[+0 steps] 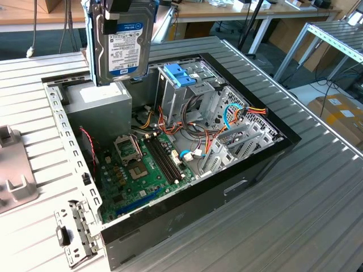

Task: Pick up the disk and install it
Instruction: 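Pick up the disk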

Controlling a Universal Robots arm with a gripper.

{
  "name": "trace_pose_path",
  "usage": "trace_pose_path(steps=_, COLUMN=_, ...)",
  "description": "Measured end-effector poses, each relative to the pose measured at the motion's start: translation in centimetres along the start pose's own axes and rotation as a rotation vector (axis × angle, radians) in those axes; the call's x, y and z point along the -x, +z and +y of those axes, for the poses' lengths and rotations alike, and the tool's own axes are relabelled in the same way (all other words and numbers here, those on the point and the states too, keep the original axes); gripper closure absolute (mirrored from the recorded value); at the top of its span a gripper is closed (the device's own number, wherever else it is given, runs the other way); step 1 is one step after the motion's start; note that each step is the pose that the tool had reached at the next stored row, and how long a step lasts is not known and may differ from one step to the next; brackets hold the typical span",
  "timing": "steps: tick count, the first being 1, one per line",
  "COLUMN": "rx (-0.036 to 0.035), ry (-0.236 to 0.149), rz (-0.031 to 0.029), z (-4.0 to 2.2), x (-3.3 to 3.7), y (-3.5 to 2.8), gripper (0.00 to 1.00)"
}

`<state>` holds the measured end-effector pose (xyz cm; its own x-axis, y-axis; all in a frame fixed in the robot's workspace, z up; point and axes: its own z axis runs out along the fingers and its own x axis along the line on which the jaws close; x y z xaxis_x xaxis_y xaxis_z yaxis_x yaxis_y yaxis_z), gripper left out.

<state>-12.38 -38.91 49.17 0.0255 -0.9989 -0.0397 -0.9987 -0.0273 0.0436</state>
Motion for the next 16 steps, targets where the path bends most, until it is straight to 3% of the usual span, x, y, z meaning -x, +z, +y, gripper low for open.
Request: trace_pose_path(steps=16, rx=0.0000, ry=0.000, rz=0.0001, z=-0.92, x=-0.27, y=0.01, gripper=0.63)
